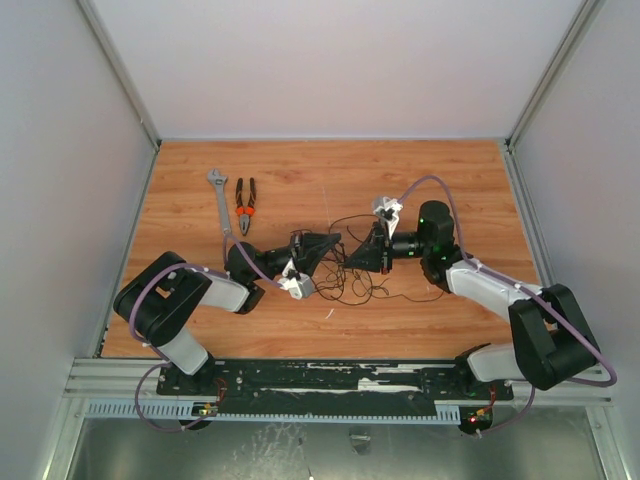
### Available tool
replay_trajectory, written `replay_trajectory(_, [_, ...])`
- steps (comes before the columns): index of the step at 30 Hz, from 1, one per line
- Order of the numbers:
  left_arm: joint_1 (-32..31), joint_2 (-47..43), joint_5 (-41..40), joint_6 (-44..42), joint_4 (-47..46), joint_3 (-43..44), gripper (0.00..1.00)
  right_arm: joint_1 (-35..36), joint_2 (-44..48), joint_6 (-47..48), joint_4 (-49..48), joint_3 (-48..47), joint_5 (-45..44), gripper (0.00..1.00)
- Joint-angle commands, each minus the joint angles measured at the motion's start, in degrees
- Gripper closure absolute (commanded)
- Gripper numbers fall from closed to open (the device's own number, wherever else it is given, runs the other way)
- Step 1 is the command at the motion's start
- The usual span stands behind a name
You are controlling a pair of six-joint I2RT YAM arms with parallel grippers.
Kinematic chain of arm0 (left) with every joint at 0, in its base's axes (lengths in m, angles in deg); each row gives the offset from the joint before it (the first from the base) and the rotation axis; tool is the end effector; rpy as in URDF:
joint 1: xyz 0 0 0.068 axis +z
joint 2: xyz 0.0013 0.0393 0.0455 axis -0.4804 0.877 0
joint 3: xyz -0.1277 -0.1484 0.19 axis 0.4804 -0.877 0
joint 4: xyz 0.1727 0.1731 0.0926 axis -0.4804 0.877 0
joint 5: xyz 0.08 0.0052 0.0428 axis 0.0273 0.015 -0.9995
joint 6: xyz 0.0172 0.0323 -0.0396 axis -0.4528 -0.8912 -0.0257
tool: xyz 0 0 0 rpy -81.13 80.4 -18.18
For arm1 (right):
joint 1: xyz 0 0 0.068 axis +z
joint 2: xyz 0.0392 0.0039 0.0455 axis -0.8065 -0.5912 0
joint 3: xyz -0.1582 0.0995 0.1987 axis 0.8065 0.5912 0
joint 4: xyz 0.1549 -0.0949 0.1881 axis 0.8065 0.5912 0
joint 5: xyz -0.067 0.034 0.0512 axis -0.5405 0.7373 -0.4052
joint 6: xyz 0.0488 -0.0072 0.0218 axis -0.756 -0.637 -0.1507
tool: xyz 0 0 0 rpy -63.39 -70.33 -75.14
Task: Zip-tie the wires
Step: Tie the cable at the center of the board.
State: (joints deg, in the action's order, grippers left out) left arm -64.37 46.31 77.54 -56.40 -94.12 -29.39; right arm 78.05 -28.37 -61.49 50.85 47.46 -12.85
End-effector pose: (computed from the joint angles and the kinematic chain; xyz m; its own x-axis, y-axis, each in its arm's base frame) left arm 0.2070 -0.1784 0.2073 0.8909 0.0267 -0.4535 0.4263 0.2955 0.8550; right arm 0.2329 0.1413 0.2346 -0.4230 -0.0943 -0.9012 -0.9051 -0.0029 0.4252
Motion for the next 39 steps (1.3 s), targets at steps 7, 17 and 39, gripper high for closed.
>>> replay_trajectory(7, [-0.55,0.83,0.04,-0.42,-13.13,0.51,1.0,-0.39,-0.62,-0.65,-2.51,-0.93,1.15,1.0])
replay_trajectory(17, [-0.69,0.9,-0.1,-0.41,-13.31,0.45,1.0,-0.4,-0.85,-0.89,-2.92,-0.99,1.22,1.0])
replay_trajectory(39, [-0.77,1.03,-0.22,-0.67,-13.66,0.46,1.0,-0.6,-0.77,-1.27,-2.73,-1.6,2.06,1.0])
